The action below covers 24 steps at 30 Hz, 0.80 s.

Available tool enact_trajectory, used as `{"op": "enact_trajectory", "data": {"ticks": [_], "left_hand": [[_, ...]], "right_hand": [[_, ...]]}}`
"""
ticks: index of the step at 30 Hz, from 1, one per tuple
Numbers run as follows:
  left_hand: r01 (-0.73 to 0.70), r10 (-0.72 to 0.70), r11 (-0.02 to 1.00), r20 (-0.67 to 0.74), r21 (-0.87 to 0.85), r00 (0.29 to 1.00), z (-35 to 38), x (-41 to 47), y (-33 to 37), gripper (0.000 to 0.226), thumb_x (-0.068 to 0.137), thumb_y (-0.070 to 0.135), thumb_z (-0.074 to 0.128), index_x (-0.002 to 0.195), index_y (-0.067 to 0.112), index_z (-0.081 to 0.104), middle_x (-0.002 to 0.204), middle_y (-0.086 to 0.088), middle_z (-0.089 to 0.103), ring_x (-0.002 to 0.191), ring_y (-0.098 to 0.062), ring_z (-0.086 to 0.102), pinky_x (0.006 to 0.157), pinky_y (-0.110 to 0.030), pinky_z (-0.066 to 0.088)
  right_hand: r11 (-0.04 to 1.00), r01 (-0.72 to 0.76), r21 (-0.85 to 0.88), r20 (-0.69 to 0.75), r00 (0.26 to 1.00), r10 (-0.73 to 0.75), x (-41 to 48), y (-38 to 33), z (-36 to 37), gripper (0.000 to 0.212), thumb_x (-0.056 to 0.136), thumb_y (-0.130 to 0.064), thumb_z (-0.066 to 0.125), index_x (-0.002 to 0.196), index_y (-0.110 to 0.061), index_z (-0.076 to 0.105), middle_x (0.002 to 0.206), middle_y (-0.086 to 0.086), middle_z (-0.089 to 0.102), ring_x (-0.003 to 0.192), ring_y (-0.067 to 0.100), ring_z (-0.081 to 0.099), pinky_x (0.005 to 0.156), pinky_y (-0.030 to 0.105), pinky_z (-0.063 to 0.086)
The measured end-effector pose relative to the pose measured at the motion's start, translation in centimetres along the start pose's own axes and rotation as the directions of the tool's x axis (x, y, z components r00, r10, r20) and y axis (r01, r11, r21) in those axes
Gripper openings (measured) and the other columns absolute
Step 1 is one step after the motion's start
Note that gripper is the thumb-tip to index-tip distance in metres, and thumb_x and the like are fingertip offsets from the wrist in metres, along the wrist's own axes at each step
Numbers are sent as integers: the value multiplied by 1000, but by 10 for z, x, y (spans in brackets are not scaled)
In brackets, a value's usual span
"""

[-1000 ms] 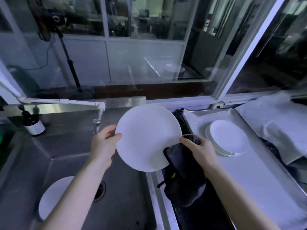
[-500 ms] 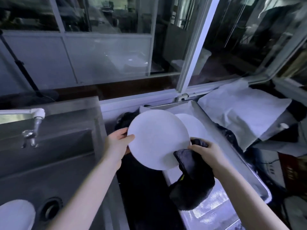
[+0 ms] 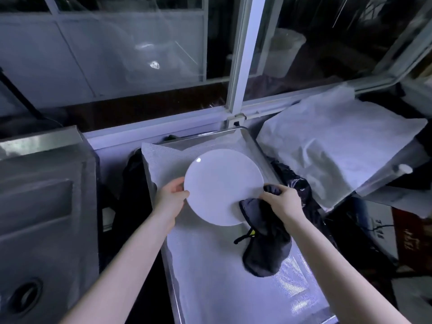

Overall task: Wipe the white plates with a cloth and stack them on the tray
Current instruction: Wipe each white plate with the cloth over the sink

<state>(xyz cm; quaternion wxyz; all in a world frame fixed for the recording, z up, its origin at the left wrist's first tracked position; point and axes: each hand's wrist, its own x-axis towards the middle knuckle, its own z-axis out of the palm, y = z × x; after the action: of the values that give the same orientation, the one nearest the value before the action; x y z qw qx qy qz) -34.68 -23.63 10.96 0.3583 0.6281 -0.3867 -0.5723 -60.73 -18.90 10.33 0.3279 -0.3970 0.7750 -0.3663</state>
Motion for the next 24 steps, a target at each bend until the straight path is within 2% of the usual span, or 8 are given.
{"op": "enact_trajectory", "data": {"ticks": [4,6,10,11,12,17,21,24], "left_hand": [[5,4,995,-92,100,996,15,23,-8,54,85,-12,52,124,20,70,108,-1,75,104,-19,67,91,-29,51],[5,16,989,-141,145,990,18,31,-12,53,85,-11,54,121,24,72,104,2,75,98,-16,67,79,-21,49],[-3,45,972,-172,236,984,21,43,-20,51,85,-6,56,116,31,73,101,4,75,101,-17,68,85,-26,51],[-6,55,966,-179,259,982,21,46,-21,50,85,-5,57,113,33,74,98,4,76,101,-18,68,89,-29,53],[-15,68,961,-182,277,981,21,48,-22,50,84,-5,57,110,34,75,94,5,76,99,-19,69,91,-31,54],[-18,94,943,-215,333,972,24,53,-26,57,82,-4,57,80,52,67,73,19,69,83,-15,66,70,-21,47],[-29,114,925,-205,378,972,24,52,-29,46,84,-1,59,99,39,76,76,17,70,86,-16,67,70,-24,49],[-65,146,908,-165,415,976,22,51,-32,41,86,1,59,107,32,76,86,3,75,90,-21,68,80,-37,54]], "right_hand": [[997,-1,-79,30,1000,4,27,4,11,12,71,-14,66,67,-8,57,65,-3,34,68,10,28,59,29,29],[993,18,-119,38,999,-13,38,4,17,24,71,-14,66,56,-20,48,60,-5,30,65,13,24,56,31,28],[983,40,-180,45,998,-32,52,10,27,9,74,-13,64,70,-15,56,65,-4,30,71,24,21,55,31,29],[981,29,-191,35,999,-23,54,12,29,5,74,-14,64,78,-11,61,62,0,38,64,29,36,55,30,31],[981,16,-191,30,1000,-11,57,14,31,11,75,-15,64,85,-9,64,63,4,42,60,15,44,55,29,34],[976,24,-217,16,1000,-21,60,15,36,19,78,-14,64,95,-7,66,85,16,69,89,34,62,70,34,52],[964,33,-265,29,999,-26,60,15,36,10,77,-16,61,84,-12,65,68,14,57,72,38,49,50,28,36],[960,33,-279,24,999,-27,61,16,37,3,76,-14,60,76,-11,60,58,2,39,62,22,31,47,29,28]]}}
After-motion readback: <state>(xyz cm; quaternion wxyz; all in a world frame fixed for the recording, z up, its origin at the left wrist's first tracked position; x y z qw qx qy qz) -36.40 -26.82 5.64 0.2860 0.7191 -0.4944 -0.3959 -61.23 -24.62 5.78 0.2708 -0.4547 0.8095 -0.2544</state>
